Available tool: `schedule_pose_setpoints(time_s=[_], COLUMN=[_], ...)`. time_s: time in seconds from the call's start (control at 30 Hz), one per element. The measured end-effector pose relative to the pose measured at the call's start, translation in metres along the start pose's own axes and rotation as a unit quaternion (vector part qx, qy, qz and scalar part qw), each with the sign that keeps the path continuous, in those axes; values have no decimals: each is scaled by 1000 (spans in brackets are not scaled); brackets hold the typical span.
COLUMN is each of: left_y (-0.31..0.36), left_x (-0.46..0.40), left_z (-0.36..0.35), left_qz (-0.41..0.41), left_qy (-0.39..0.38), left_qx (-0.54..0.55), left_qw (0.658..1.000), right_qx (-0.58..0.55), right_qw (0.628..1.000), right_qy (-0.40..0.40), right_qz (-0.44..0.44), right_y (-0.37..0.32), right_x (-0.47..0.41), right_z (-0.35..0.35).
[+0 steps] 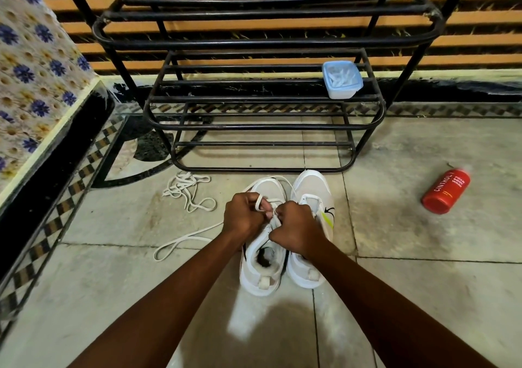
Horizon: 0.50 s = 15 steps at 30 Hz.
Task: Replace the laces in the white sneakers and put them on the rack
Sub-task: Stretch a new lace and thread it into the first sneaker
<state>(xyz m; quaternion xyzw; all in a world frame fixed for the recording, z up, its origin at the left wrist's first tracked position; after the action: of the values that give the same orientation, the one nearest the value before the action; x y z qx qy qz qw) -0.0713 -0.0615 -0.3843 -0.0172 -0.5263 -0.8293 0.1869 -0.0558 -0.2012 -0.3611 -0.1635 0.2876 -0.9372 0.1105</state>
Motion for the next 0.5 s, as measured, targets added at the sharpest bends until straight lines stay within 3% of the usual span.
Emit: schedule_pose_setpoints(time_s=[0.5], left_y=[-2], left_x=[2], left_z=[0], left_qz=[-14], left_qy=[-26], left_qx=[-63], left_qw=[998], right_qx=[8], right_qw=[1000], right_qy=[-19], right_qz=[2], right_y=[-4], right_x=[0], right_z=[2])
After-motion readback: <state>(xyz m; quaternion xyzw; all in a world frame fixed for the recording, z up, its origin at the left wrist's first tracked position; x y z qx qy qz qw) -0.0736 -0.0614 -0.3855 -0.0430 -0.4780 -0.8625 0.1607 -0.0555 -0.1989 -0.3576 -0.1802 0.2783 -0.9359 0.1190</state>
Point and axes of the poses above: each hand's wrist, its own x-axis away from the middle knuckle, its own z-axis out of the back of the hand, y = z × x, the point moved 6 cm from there along -x, towards the middle knuckle, and after that the axes turned 2 degrees about -z, right-handed, at the moved point
